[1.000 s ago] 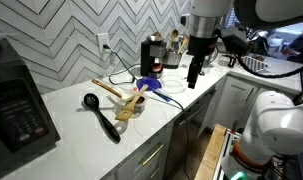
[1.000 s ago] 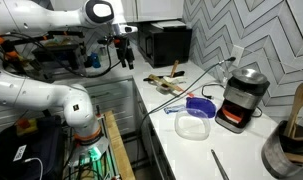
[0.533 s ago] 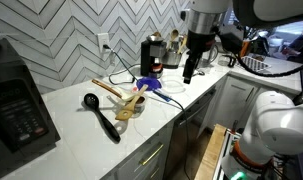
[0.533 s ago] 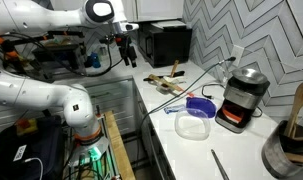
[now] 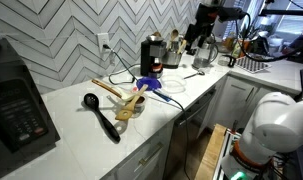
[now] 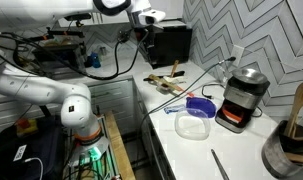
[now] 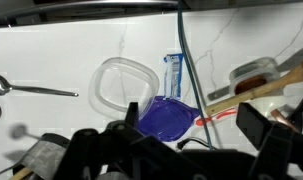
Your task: Remove the orange heart shaped bowl from the coffee maker rack and put it in the clear bowl
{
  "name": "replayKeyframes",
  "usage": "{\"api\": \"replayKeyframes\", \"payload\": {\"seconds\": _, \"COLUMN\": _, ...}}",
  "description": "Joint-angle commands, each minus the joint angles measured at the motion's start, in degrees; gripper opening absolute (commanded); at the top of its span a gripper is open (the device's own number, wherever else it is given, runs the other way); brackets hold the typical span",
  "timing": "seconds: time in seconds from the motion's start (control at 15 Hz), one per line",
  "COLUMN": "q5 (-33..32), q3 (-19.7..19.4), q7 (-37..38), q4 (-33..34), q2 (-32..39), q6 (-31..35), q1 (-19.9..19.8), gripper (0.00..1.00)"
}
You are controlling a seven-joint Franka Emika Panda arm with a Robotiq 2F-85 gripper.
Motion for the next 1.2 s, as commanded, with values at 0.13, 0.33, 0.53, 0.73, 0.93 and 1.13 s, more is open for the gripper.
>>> {"api": "replayKeyframes", "payload": {"seconds": 0.13, "q5": 4.13, "q3": -5.06, "q7": -2.87, "q4": 3.71, "q2": 4.92, "q6": -0.11, "q1": -2.37, "gripper": 1.00}}
{"api": "replayKeyframes", "payload": {"seconds": 0.33, "q5": 3.98, "q3": -4.08, "q7": -2.86, "q4": 3.86, "q2": 5.30, "q6": -0.12, "q1": -2.33, "gripper": 1.00}}
{"api": "replayKeyframes", "payload": {"seconds": 0.53, "q5": 5.73, "q3": -4.04, "q7": 3.93, "q4": 3.10, "q2": 5.14, "q6": 7.96, "q1": -4.49, "gripper": 1.00}}
{"api": "replayKeyframes", "payload": {"seconds": 0.73, "q5": 5.62, "q3": -6.73, "q7": 5.29, "q4": 5.86, "q2": 7.68, "q6": 15.08, "q1": -7.40, "gripper": 1.00}}
{"api": "replayKeyframes", "payload": {"seconds": 0.93, "q5": 4.92, "q3": -9.39, "q7": 6.71, "q4": 6.78, "q2": 11.05, "q6": 24.41, "q1": -11.19, "gripper": 1.00}}
{"api": "replayKeyframes", "payload": {"seconds": 1.13, "q5": 5.10, "q3": -11.72, "q7": 9.74, "q4": 7.01, "q2": 16.08, "q6": 32.59, "q1": -15.24, "gripper": 1.00}}
